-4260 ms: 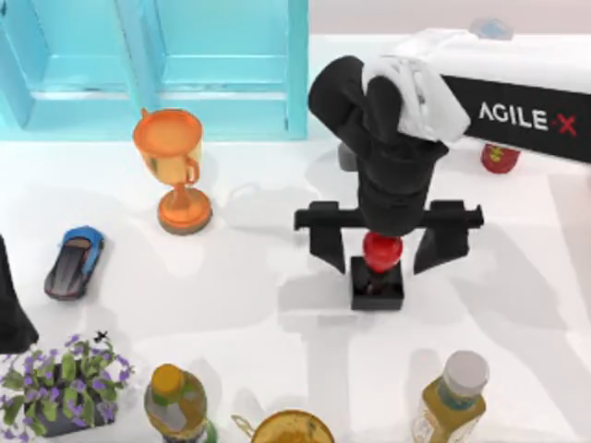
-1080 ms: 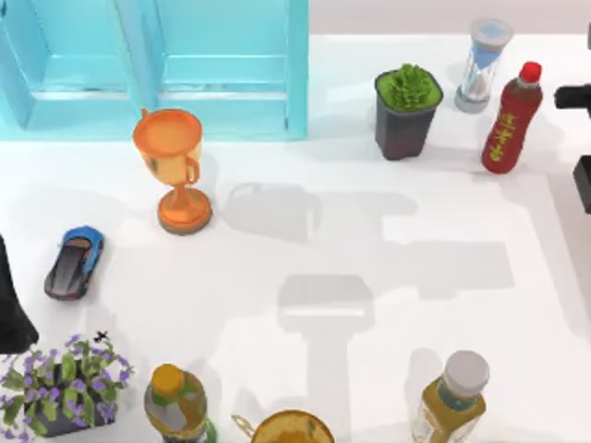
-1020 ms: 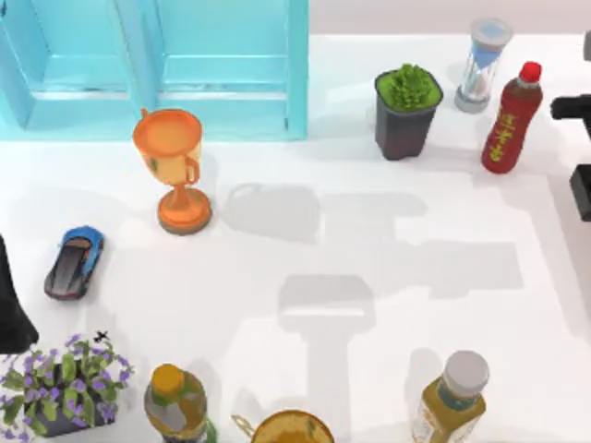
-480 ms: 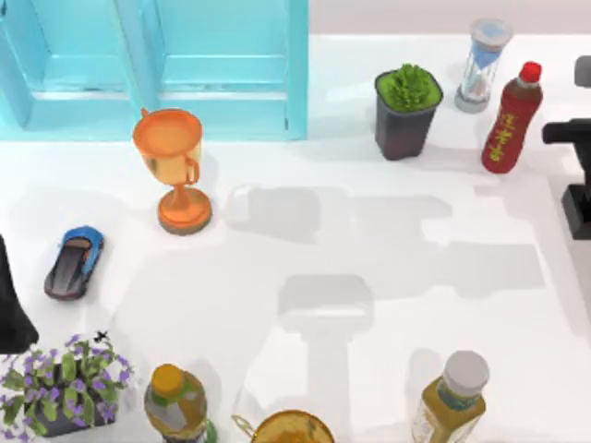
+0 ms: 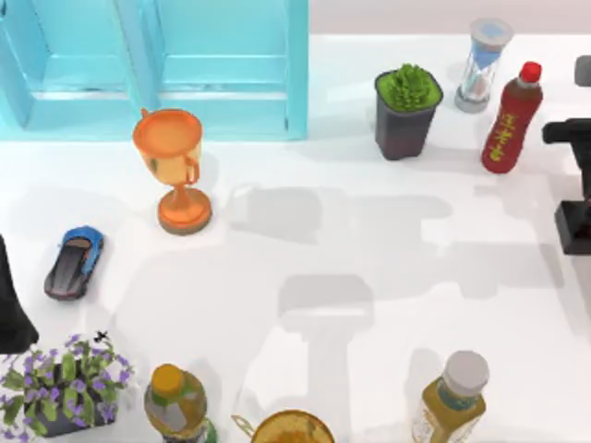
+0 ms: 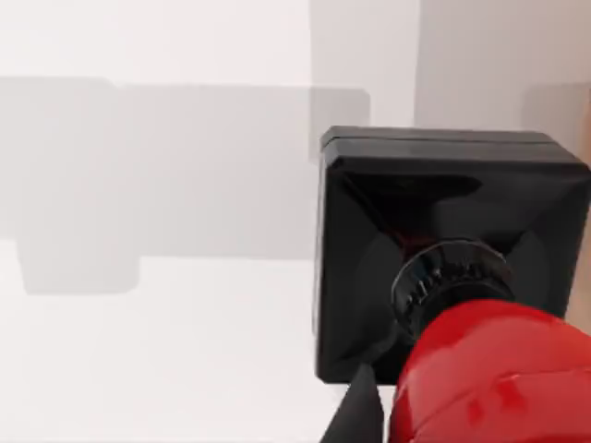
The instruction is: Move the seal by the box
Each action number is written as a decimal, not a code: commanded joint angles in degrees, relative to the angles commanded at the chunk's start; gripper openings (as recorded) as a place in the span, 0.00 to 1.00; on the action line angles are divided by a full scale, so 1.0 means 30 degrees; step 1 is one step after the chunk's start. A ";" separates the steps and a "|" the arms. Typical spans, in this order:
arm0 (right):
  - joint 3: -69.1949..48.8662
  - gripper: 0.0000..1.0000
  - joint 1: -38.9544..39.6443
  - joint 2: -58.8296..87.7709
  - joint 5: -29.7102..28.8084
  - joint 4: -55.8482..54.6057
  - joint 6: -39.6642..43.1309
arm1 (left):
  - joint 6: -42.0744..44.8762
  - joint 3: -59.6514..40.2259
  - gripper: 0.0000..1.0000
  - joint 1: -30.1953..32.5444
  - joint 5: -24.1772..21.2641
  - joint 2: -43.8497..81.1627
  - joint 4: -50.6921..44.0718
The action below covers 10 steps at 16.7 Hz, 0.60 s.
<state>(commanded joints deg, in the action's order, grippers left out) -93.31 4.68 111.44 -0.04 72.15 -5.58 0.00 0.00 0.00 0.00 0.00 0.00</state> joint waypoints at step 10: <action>0.0000 1.00 0.0000 0.0000 0.0000 0.0000 0.0000 | 0.0000 0.0000 1.00 0.0000 0.0000 0.0000 0.0000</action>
